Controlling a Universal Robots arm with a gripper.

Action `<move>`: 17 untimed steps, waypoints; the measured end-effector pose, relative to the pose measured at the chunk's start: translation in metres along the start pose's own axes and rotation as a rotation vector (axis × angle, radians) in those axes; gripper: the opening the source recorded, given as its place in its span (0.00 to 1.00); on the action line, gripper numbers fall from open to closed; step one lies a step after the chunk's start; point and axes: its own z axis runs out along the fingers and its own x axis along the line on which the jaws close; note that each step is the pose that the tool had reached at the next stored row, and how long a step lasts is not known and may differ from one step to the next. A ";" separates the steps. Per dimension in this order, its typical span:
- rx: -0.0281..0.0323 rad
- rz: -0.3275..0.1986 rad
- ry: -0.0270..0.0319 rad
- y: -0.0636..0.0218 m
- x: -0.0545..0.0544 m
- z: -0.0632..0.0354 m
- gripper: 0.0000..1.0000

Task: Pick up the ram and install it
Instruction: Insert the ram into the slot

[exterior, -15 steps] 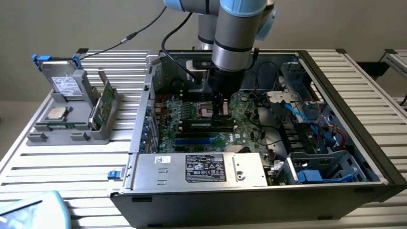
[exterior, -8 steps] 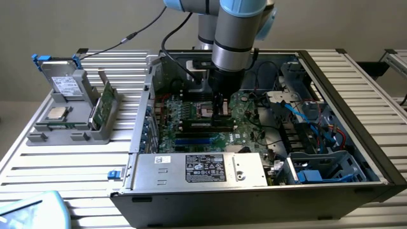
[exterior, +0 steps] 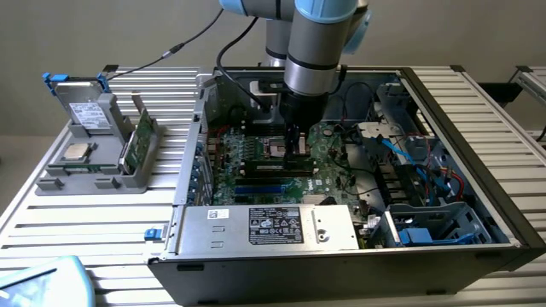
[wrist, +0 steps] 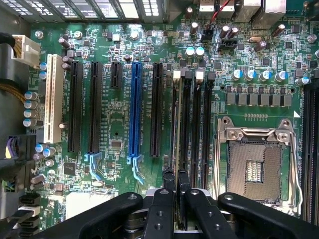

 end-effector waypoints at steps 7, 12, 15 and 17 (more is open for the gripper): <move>-0.0017 0.000 0.0031 0.0000 0.000 0.0007 0.14; -0.0032 0.000 0.0048 -0.0001 0.000 0.0010 0.14; -0.0045 0.000 0.0052 -0.0001 0.000 0.0011 0.14; -0.0048 0.000 0.0052 -0.0001 0.000 0.0012 0.14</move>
